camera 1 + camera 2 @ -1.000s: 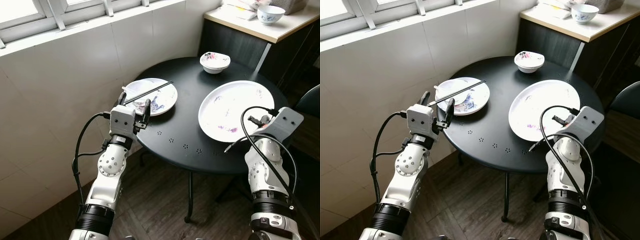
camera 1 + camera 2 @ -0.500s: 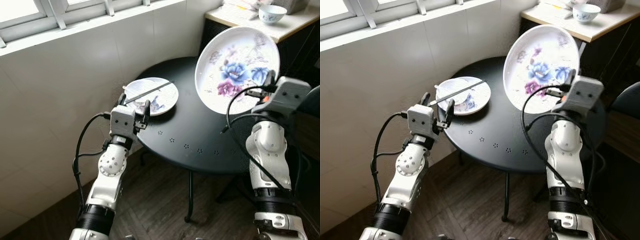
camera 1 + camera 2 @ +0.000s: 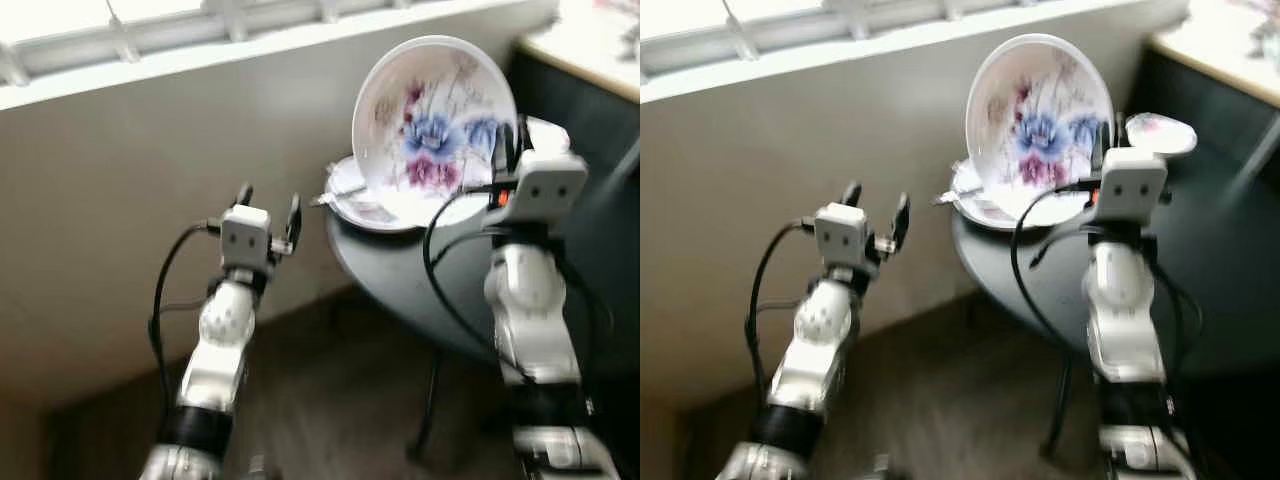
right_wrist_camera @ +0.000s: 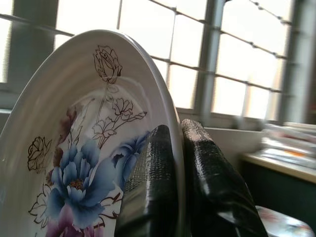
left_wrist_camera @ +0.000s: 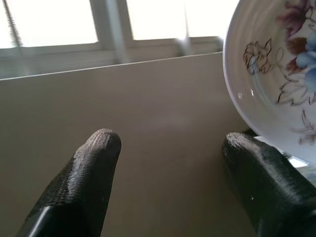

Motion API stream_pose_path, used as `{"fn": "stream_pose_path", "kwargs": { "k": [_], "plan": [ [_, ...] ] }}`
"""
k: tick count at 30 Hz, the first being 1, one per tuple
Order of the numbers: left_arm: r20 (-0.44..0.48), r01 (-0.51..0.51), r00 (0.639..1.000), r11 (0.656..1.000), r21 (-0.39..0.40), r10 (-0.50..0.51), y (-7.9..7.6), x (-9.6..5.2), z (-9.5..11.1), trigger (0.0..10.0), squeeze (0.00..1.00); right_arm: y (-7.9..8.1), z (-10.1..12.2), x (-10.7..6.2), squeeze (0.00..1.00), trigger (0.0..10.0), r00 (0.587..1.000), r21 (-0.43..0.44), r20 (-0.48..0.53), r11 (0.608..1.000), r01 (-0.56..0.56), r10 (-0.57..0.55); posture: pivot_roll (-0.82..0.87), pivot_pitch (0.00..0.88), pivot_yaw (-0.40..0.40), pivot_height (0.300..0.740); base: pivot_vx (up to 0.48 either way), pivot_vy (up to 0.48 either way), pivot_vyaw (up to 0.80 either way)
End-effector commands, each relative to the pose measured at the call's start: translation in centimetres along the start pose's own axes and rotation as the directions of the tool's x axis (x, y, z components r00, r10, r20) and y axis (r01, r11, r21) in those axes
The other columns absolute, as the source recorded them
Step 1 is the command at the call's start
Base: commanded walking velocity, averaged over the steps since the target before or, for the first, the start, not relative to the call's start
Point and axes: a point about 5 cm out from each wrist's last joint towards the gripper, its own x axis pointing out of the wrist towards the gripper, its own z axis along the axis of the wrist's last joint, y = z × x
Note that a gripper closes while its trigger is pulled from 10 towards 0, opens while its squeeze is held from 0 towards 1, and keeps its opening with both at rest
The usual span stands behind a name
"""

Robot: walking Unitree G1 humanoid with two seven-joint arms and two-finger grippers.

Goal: Kitchen organization

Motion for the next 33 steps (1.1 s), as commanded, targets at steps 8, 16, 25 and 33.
{"fn": "stream_pose_path", "kwargs": {
  "k": [8, 16, 25, 33],
  "plan": [
    [0.006, -0.002, 1.0, 1.0, 0.001, 0.002, -0.3, -0.1, 0.0, 10.0, 0.0, 0.9, 0.9, 0.1, 0.0, 0.0, 0.994, 0.002, 0.053, 0.996, -0.091, 0.09, -0.1, 0.0, 0.017, 0.74, 0.0, 0.0, 0.79],
    [0.005, -0.005, 1.0, 1.0, 0.003, 0.004, -0.2, -0.1, 0.0, 10.0, 0.0, 1.0, 0.6, 0.0, 0.0, 0.0, 0.994, 0.012, 0.034, 0.995, -0.101, 0.1, -0.1, 0.0, 0.019, 0.74, 0.0, 0.0, 0.79],
    [0.005, -0.002, 1.0, 1.0, 0.007, 0.002, -0.2, 0.0, 0.0, 10.0, 0.0, 1.1, 0.4, 0.0, 0.0, 0.0, 0.995, 0.014, 0.024, 0.995, -0.101, 0.1, -0.09, 0.0, 0.02, 0.74, 0.0, 0.0, 0.79],
    [0.019, 0.01, 1.0, 1.0, 0.0, -0.01, -0.3, -0.1, 0.2, 10.0, 0.0, 1.1, 0.0, -0.1, 0.0, 0.0, 0.995, -0.002, 0.006, 0.995, -0.1, 0.1, -0.09, 0.0, 0.023, 0.74, 0.0, 0.0, 0.79]
  ]
}}
